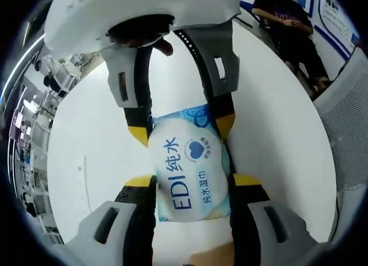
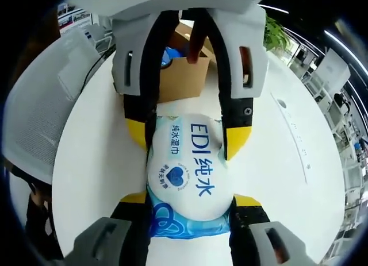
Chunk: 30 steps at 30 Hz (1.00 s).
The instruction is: Operate the shoe box by opening the lid, removing the specified soft item, and placing it in the target area until the item is outside and the box remains undamaged.
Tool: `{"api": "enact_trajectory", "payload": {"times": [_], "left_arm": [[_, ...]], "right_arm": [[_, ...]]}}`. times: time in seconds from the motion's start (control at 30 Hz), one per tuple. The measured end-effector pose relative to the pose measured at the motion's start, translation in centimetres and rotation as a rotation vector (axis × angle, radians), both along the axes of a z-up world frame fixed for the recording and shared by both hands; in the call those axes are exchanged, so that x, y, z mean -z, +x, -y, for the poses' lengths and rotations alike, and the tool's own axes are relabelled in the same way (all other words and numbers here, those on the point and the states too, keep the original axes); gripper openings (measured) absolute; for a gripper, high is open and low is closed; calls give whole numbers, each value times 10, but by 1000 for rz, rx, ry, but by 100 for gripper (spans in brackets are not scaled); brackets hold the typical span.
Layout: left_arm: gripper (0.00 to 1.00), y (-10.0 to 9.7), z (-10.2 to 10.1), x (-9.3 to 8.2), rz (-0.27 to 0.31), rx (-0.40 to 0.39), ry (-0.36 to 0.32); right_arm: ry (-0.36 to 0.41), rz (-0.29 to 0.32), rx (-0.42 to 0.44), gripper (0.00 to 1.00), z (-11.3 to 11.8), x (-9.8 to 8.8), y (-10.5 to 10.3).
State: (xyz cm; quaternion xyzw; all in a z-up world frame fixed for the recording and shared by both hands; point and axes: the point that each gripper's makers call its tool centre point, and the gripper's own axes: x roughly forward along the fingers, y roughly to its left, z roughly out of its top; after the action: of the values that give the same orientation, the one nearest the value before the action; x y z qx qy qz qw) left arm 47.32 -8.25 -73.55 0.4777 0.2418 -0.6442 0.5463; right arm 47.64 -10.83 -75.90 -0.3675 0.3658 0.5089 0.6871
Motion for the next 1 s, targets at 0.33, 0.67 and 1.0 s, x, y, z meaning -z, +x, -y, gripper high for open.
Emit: {"api": "enact_trajectory", "payload": {"times": [0.33,0.67,1.0], "left_arm": [[45,-1,-7,-16,15,-16,-15],[49,1,-12,-36,-13,-84,-87],[51,-4,-27,-57,-17,-148,-171]], "right_arm": [[-18,30,33,47,7,-12,-3],[22,22,139,49,6,-28,-13],[92,19,244,49,-5,-45,-28]]}}
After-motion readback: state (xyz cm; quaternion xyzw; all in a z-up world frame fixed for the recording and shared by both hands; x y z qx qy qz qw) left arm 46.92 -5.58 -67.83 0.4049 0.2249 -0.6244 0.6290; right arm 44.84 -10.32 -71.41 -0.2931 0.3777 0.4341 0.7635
